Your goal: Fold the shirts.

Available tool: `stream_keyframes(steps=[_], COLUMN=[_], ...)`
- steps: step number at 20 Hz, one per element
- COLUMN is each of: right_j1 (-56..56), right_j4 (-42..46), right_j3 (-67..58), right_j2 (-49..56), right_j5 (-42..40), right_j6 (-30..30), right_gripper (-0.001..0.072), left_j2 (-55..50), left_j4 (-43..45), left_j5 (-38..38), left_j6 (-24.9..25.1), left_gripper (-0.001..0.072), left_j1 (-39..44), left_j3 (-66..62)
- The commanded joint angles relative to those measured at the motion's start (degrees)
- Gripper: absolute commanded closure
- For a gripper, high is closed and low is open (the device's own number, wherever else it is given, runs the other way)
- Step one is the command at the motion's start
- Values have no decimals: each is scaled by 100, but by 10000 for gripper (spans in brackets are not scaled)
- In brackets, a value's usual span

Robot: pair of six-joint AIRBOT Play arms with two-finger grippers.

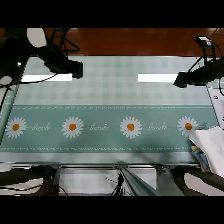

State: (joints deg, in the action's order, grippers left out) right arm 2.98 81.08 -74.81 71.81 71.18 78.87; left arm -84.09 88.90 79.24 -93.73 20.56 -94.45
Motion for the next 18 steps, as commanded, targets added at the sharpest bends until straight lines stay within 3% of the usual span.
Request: stream_keyframes(steps=[1, 18], right_j1=[-125, -125], right_j4=[33, 39], right_j3=[-11, -11], right_j2=[22, 22], right_j5=[15, 22], right_j6=[13, 13], right_gripper=[111, 112], left_j2=[35, -136], left_j4=[229, 428], left_j5=[-479, -621], left_j6=[-525, -601], left_gripper=[44, 44], left_j1=[323, 400], left_j3=[273, 271])
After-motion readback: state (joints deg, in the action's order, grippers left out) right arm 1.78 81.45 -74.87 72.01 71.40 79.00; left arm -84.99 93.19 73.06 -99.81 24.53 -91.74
